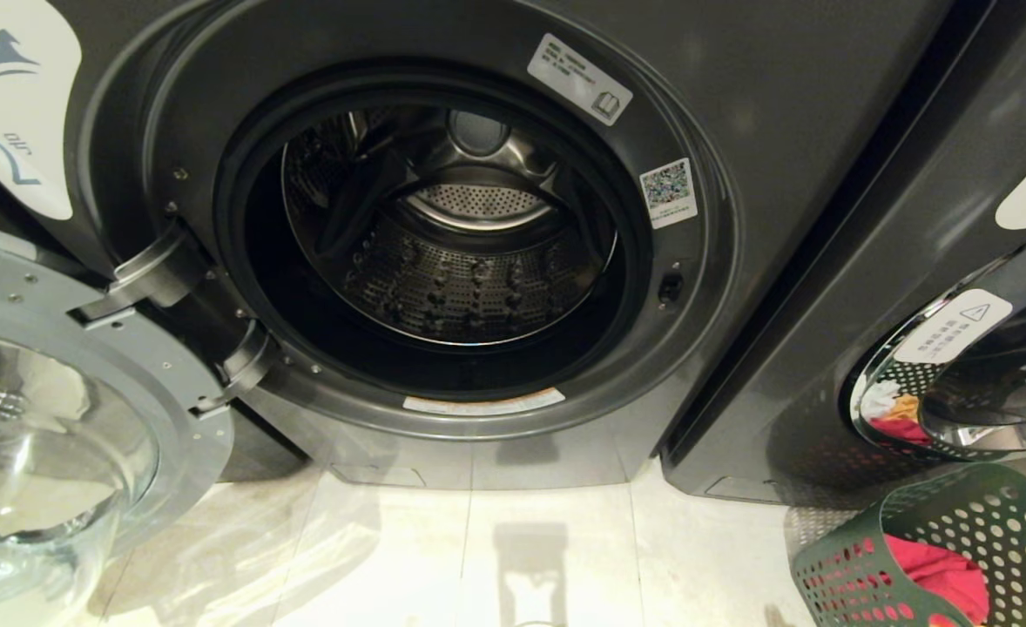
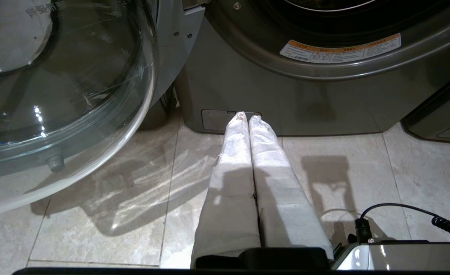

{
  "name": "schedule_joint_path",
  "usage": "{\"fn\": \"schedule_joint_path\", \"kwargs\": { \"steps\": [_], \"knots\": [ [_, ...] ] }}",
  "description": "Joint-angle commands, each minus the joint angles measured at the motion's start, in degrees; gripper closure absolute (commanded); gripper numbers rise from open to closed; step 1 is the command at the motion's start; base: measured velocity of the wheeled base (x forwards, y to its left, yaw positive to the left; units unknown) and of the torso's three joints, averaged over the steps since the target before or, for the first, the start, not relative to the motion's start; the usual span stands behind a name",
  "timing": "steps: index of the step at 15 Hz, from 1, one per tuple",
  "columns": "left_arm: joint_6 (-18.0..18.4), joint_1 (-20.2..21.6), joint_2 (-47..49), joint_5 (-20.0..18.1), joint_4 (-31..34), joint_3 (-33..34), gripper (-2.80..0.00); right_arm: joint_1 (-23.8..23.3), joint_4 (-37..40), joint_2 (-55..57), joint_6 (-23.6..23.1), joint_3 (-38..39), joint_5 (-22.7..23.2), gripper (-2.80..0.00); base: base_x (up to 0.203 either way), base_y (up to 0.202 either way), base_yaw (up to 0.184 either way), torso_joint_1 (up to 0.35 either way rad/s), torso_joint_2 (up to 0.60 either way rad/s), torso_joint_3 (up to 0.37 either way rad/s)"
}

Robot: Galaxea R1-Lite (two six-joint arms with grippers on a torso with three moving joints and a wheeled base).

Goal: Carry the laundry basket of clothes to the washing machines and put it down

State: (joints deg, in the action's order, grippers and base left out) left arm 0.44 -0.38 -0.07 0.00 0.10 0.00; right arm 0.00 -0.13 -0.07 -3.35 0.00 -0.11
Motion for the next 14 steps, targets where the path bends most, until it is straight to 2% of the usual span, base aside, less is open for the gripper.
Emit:
{"fn": "schedule_joint_path", "kwargs": {
  "steps": [1, 4, 6, 7, 9, 10, 12, 14],
  "knots": [
    [0.00, -0.04, -0.01, 0.00, -0.01, 0.00, 0.00, 0.00, -0.04, 0.07, 0.00, 0.00, -0.05, 0.00, 0.000, 0.000, 0.000, 0.000, 0.00, 0.000],
    [0.00, 0.00, -0.01, 0.00, -0.01, 0.00, 0.00, 0.00, 0.88, 0.20, -1.08, -0.30, 0.12, 0.00, 0.000, 0.000, 0.000, 0.000, 0.00, 0.000],
    [0.00, 0.03, -0.01, 0.00, -0.01, 0.00, 0.00, 0.00, 1.99, 0.36, -3.25, -3.91, -0.80, 0.00, 0.000, 0.000, 0.000, 0.000, 0.00, 0.000],
    [0.00, 0.03, -0.01, 0.00, -0.01, 0.00, 0.00, -0.02, 4.23, 1.62, -3.88, -8.87, -2.44, 0.00, 0.000, 0.000, 0.000, 0.000, 0.00, 0.000],
    [0.00, 0.02, -0.01, 0.00, -0.01, 0.00, 0.00, -0.03, 9.77, 9.11, -3.75, -23.85, -7.27, 0.00, 0.000, 0.000, 0.000, 0.000, 0.00, 0.000],
    [0.02, 0.01, -0.01, 0.00, -0.01, 0.00, 0.00, -0.03, 12.05, 15.74, -2.57, -31.59, -9.72, 0.00, 0.000, 0.000, 0.000, 0.000, 0.00, 0.000],
    [0.00, -0.04, -0.01, 0.00, -0.01, 0.00, 0.00, -0.23, 15.25, 30.98, 2.85, -43.76, -13.98, 0.00, 0.000, 0.000, 0.000, 0.000, 0.00, 0.000],
    [0.00, 0.02, -0.01, 0.00, -0.01, 0.00, 0.00, -1.57, 18.12, 43.40, 10.79, -49.30, -20.49, 0.00, 0.000, 0.000, 0.000, 0.000, 0.00, 0.000]
  ]
}}
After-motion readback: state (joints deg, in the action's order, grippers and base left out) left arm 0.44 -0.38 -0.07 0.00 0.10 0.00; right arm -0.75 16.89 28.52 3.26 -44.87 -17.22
